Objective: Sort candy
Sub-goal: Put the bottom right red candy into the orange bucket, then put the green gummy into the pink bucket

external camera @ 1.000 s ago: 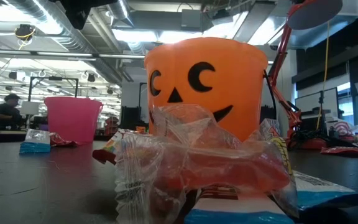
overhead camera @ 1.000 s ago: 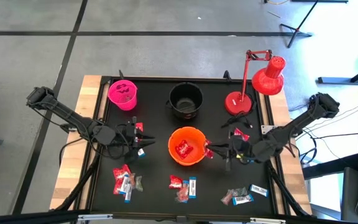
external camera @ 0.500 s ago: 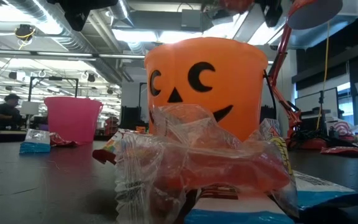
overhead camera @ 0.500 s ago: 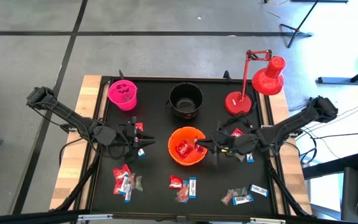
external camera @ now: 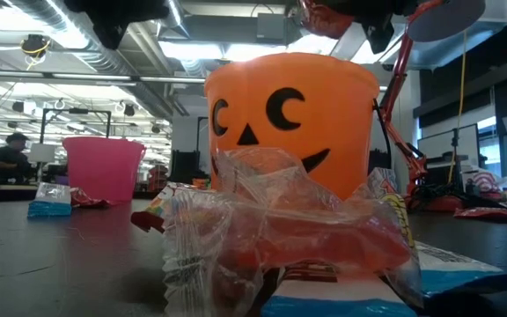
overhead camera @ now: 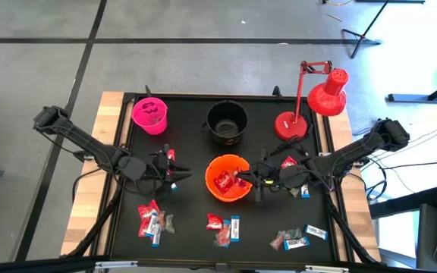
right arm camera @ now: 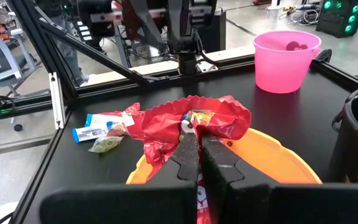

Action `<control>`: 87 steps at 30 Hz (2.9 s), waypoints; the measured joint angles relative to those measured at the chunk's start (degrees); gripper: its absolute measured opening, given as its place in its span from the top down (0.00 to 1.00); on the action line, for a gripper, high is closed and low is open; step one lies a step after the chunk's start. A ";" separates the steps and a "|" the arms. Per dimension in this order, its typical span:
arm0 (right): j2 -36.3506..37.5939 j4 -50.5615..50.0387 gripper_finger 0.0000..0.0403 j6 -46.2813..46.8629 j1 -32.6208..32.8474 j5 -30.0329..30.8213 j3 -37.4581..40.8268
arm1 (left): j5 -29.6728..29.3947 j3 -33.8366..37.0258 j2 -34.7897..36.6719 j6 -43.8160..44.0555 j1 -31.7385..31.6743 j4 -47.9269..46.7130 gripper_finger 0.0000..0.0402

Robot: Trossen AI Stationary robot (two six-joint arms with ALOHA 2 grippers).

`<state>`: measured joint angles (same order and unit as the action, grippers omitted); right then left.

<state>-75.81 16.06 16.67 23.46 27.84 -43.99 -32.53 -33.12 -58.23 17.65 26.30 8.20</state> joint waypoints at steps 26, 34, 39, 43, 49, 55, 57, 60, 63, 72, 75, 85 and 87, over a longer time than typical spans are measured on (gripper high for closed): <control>12.56 -21.81 0.57 8.31 0.20 -6.50 0.00 | 0.01 0.01 -1.34 1.24 -0.01 0.95 0.81; 18.73 -40.08 0.61 21.16 5.85 -7.29 0.03 | 6.85 0.07 -6.47 -10.11 -0.51 25.82 0.81; 19.12 -48.48 0.62 28.60 10.41 -6.40 0.03 | 9.72 0.07 -11.05 -14.42 -0.56 33.00 0.81; 18.42 -58.97 0.62 36.86 12.70 -6.85 0.03 | 9.79 0.07 -12.71 -14.47 -0.52 34.51 0.81; 15.56 -75.62 0.62 51.54 14.45 -12.47 0.15 | 9.90 0.07 -13.14 -14.49 -0.39 37.14 0.81; 11.27 -75.88 0.62 53.30 16.75 -15.65 2.77 | 9.94 0.07 -13.14 -15.03 -0.34 37.34 0.81; 9.53 -75.44 0.62 53.60 16.81 -16.06 3.79 | 9.94 0.07 -13.14 -15.03 -0.34 37.38 0.81; 7.31 -72.59 0.62 53.86 16.65 -16.55 5.53 | 9.94 0.07 -13.14 -15.04 -0.34 37.38 0.81; 5.44 -67.33 0.62 53.46 16.65 -16.55 7.07 | 9.92 0.07 -13.14 -15.06 -0.34 37.38 0.81; 1.43 -64.20 0.62 57.16 16.65 -18.19 10.58 | 9.92 0.07 -13.14 -15.06 -0.34 37.36 0.81; 0.29 -63.84 0.62 57.90 16.65 -17.95 11.05 | 9.92 0.06 -13.14 -15.06 -0.34 37.36 0.81; -0.53 -61.96 0.87 54.80 16.65 -18.36 10.95 | 9.92 0.07 -13.12 -14.91 -0.32 37.28 0.81; -0.51 -61.88 0.96 53.82 16.65 -18.38 10.93 | 9.91 0.06 -13.12 -14.82 -0.32 37.27 0.81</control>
<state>-76.31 -45.82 70.48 40.12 9.45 -33.06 -22.62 -33.07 -71.35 2.83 25.98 45.47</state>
